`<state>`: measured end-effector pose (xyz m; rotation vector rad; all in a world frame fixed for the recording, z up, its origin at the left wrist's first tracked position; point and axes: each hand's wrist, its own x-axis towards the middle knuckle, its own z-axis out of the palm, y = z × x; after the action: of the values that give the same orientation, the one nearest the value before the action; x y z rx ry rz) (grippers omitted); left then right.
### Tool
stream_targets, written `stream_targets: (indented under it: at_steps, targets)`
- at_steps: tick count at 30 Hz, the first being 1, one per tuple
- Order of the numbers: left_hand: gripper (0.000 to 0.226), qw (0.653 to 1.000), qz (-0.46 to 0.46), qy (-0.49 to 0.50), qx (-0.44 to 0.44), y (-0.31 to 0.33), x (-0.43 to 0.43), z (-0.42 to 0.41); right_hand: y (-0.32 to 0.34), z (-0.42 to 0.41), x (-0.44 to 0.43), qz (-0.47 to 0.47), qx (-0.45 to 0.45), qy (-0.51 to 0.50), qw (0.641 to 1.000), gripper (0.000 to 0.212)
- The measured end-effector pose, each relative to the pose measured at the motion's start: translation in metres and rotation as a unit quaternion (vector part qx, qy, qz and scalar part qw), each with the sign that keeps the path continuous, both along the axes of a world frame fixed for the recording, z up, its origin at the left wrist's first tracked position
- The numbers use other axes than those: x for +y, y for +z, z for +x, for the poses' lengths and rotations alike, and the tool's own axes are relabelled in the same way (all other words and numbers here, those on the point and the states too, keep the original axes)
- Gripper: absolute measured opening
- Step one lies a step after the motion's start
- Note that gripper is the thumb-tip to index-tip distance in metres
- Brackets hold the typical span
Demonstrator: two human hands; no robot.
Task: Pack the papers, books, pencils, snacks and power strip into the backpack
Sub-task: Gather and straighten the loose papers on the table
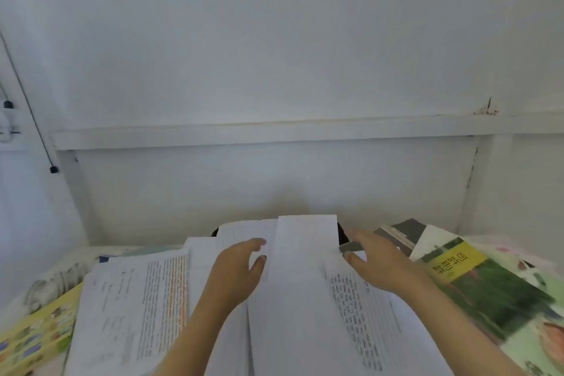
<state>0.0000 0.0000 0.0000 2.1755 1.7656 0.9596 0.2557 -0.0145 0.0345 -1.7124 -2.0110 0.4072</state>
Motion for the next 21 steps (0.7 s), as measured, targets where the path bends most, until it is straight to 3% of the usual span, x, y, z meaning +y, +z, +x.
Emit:
stream_targets:
  at_steps: [4,8,17,21]
  targets:
    - [0.041,0.999,-0.046,0.017,0.018,-0.032,-0.017,-0.007,-0.04,-0.002,-0.022,-0.053,-0.051,0.014,0.997,0.048]
    - [0.044,0.997,-0.049,0.022,0.051,-0.048,-0.026,-0.009,-0.06,-0.008,-0.037,-0.011,-0.086,0.027,0.996,0.048]
    - [0.052,0.998,-0.052,0.016,0.02,-0.054,-0.032,-0.006,-0.083,-0.019,-0.054,-0.001,-0.091,0.044,0.995,0.049]
    - [0.054,0.997,-0.067,0.009,0.033,-0.058,-0.032,-0.004,-0.089,-0.021,-0.055,-0.005,-0.081,0.044,0.996,0.061]
